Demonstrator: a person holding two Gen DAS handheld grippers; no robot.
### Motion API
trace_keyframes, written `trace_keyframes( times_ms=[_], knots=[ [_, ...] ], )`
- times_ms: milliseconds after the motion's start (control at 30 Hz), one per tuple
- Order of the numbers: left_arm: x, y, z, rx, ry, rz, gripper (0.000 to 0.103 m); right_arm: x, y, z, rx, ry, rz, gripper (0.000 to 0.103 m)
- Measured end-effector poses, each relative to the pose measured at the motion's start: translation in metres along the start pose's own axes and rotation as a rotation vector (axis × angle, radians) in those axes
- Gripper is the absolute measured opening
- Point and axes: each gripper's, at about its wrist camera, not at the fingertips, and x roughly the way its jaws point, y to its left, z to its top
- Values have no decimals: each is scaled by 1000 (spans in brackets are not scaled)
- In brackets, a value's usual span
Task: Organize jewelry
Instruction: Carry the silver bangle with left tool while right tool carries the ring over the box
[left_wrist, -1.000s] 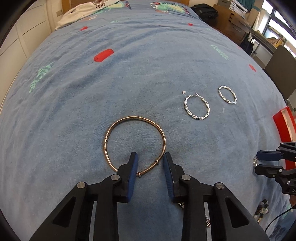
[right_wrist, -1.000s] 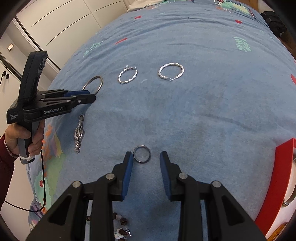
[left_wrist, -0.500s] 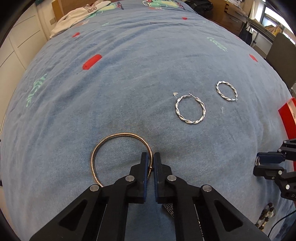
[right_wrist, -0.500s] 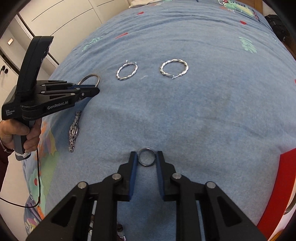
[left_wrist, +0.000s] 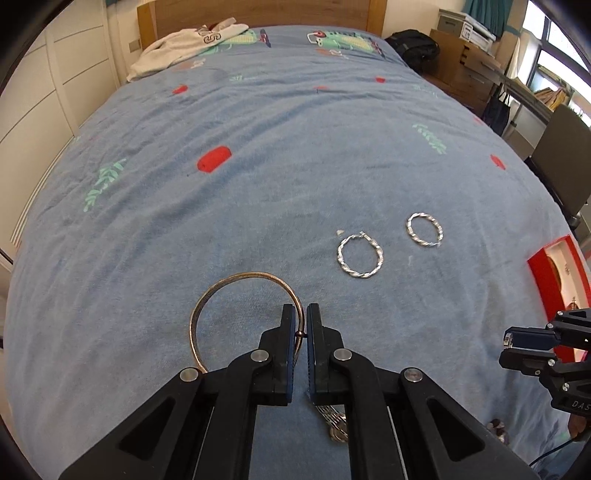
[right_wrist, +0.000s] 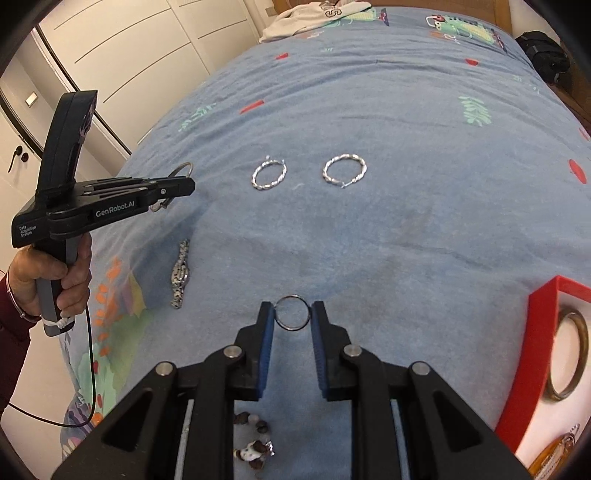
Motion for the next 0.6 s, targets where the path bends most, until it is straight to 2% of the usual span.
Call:
trace_keyframes(
  times_ms=[267, 600],
  knots=[
    [-51, -26, 3, 16, -57, -44, 6, -62, -3, -10, 19, -88, -37, 19],
    [-86, -91, 9, 78, -102, -112, 6, -139, -53, -31, 71, -167, -145, 19]
  ],
)
